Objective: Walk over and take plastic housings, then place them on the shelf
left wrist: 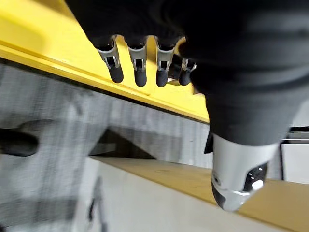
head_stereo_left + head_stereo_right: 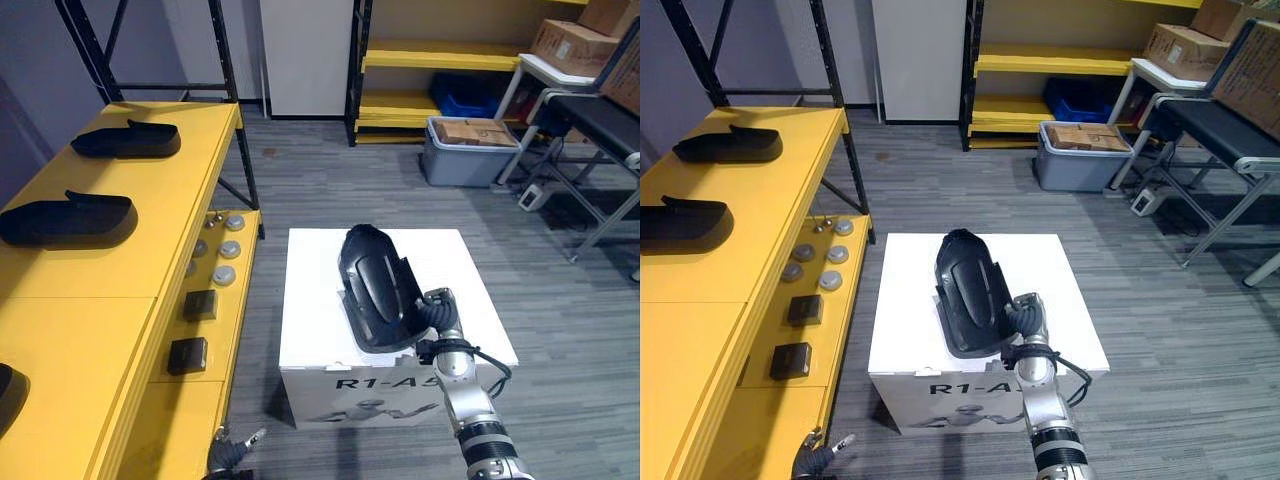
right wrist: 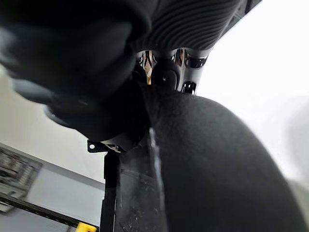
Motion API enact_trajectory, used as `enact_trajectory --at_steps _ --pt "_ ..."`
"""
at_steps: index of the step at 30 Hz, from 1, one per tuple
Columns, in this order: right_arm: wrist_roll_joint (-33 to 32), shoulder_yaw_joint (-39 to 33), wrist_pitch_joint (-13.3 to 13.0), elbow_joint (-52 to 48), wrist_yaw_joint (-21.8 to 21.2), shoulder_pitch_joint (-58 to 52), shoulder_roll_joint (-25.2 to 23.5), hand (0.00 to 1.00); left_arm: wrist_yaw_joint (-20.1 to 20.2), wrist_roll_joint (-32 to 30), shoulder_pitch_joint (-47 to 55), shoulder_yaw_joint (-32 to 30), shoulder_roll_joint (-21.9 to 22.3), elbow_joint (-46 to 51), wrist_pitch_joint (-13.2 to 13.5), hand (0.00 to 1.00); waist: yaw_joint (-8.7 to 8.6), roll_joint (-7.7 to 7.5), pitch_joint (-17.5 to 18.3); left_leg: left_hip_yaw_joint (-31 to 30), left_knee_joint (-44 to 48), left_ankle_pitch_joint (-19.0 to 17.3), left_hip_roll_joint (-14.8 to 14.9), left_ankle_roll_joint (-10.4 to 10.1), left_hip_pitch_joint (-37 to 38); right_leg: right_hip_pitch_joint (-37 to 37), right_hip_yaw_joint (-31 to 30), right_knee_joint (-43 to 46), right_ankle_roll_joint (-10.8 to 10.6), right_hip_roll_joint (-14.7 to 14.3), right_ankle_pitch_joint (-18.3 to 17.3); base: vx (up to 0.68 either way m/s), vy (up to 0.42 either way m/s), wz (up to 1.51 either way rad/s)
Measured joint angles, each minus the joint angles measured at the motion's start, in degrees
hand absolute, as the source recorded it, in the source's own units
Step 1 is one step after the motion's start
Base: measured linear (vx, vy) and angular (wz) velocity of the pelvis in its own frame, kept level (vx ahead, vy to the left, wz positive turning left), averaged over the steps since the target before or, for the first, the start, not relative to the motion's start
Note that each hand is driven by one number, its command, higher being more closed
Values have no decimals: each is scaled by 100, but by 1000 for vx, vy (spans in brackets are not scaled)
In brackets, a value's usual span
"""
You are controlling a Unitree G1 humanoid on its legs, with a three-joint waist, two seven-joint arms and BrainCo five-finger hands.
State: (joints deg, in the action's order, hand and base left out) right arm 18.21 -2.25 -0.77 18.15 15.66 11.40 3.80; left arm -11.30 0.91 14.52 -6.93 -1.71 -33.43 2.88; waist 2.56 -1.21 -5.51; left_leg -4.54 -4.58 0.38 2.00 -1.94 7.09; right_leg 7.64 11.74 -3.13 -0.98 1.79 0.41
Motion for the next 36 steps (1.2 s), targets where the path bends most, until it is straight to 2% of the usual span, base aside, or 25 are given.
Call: enact_trajectory --at_steps 5,10,15,19,25,28,36 --pt "-2 -5 -14 -824 239 -38 -35 100 -142 -5 -5 82 120 777 42 0 14 77 -47 -2 74 -22 2 -26 -49 -39 -17 19 4 -5 -13 0 0 0" --pt "2 -33 -56 -1443 373 -52 -137 100 -226 2 0 175 393 1916 110 0 46 78 -46 1 108 -29 3 -31 -88 -69 -20 21 5 -5 -13 0 0 0" --pt "11 20 -175 -1856 474 -52 -257 100 -357 223 -23 411 437 3247 352 0 51 84 -42 8 124 -39 -1 -24 -89 -69 -27 21 5 -2 -13 0 0 0" --pt "39 195 -300 -2235 490 -52 -259 100 -404 256 -114 734 428 3918 498 0 45 134 -10 36 137 -40 -1 -22 -88 -68 -42 22 5 -1 -12 0 0 0" --pt "61 696 -408 -2345 448 -52 -258 100 -406 463 -601 1364 320 4155 548 0 34 257 91 141 206 -68 8 -19 -84 -72 -118 41 12 -9 -6 8 10 -6" --pt "62 959 -433 -2345 352 -52 -251 100 -312 462 -780 1637 316 4153 548 0 -29 273 113 163 237 -86 12 -10 -88 -83 -154 49 18 -16 -1 4 14 -7" --pt "63 1456 -450 -2344 143 -53 -247 100 -226 744 -1203 2216 304 4033 543 0 -29 272 235 281 236 -89 22 -7 -130 -182 -246 59 30 -25 21 11 15 -7"
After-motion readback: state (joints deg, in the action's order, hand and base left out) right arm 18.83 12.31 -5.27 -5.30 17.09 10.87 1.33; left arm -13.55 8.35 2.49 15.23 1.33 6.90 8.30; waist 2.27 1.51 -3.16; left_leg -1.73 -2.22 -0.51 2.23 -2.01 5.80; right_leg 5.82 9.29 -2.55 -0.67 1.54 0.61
